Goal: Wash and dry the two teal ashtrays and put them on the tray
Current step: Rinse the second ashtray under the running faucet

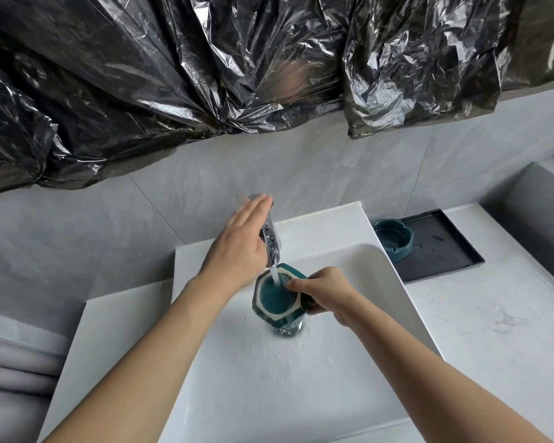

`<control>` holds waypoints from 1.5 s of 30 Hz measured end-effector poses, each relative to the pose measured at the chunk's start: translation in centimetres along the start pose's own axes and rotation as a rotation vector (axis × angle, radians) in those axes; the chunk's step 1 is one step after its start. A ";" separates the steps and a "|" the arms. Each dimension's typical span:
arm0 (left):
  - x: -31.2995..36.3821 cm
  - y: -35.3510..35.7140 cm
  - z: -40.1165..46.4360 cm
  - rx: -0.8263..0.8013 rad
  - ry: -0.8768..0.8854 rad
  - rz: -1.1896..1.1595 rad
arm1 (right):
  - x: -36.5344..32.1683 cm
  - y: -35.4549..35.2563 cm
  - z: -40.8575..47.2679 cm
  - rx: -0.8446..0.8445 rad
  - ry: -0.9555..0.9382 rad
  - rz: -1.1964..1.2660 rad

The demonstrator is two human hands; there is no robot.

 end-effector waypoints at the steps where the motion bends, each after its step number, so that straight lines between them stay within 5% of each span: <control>1: 0.3 0.6 -0.2 -0.030 0.001 0.028 | 0.1 0.0 -0.2 0.000 0.008 0.008; 6: 0.5 3.1 -2.7 -0.149 0.038 0.210 | 0.7 -0.6 -1.9 0.013 0.054 0.065; 10: 0.9 2.3 -6.1 -0.008 -0.015 -0.008 | 1.4 -1.6 -4.0 -0.019 0.111 0.148; 14: 0.4 5.3 -10.6 -0.287 -0.317 -0.365 | 2.4 -2.1 -5.7 -0.100 0.174 0.203; 23: 0.8 6.3 -12.8 -0.470 -0.412 -0.223 | 1.4 -1.7 -8.5 -0.111 0.086 0.052; 32: 0.6 5.6 -14.4 -0.340 -0.305 -0.261 | -0.5 -1.1 -11.7 0.058 -0.075 -0.157; 36: 0.0 6.4 -14.6 -0.141 -0.188 -0.276 | -0.5 -0.8 -10.8 0.213 -0.284 -0.278; 41: -0.3 8.1 -16.0 0.262 0.028 -0.089 | 2.5 1.1 -9.1 0.222 -0.604 -0.085; 45: -1.1 10.5 -15.8 0.242 0.082 -0.082 | 4.7 0.7 -7.3 0.137 -0.665 0.027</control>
Point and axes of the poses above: each hand's wrist, its own z-axis towards the middle knuckle, its own y-axis out of the palm, x = y × z, the point moved 8 cm from there along z, towards the middle knuckle, and after that the axes turned 3 degrees about -y, right-handed, at the moved point
